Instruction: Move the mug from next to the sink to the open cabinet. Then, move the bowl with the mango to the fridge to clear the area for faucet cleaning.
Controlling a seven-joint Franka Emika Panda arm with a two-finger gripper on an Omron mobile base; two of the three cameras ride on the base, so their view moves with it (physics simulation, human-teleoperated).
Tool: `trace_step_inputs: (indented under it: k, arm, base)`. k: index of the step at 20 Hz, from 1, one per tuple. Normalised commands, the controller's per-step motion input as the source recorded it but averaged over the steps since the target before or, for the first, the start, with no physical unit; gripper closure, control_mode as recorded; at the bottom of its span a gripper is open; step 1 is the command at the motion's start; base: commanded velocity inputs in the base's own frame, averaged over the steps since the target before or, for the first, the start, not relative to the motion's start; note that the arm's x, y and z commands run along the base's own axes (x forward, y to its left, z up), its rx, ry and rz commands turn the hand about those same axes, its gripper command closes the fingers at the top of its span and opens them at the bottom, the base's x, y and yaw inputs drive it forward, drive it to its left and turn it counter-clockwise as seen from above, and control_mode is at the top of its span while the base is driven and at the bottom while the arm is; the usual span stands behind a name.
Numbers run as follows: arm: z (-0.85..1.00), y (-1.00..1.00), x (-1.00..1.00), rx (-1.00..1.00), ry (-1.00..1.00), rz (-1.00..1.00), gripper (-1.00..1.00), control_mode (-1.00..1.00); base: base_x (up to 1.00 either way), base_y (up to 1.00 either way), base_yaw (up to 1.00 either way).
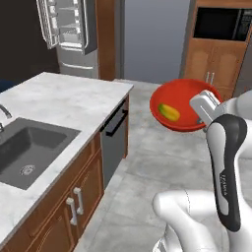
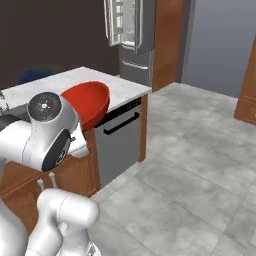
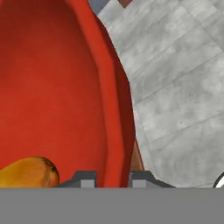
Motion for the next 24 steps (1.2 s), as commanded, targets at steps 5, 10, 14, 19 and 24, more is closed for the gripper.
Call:
trace_step_inputs:
  k: [5, 10, 14, 19, 24]
  arm:
    - [0.00, 0.00, 0.00, 0.00, 0.00, 0.00, 1.00, 1.00]
    - [0.00, 0.00, 0.00, 0.00, 0.00, 0.00, 1.00, 1.00]
    - [0.00, 0.00, 0.00, 0.00, 0.00, 0.00, 1.00, 1.00]
    - [0.00, 0.00, 0.00, 0.00, 0.00, 0.00, 1.00, 1.00]
    - [0.00, 0.00, 0.00, 0.00, 0.00, 0.00, 1.00, 1.00]
  base:
    - [0.65, -0.49, -0.68]
    - [1.00, -0.51, -0.37]
    - [1.00, 0.00, -0.22]
    - [1.00, 0.11, -0.12]
    - [1.00, 0.24, -0.08]
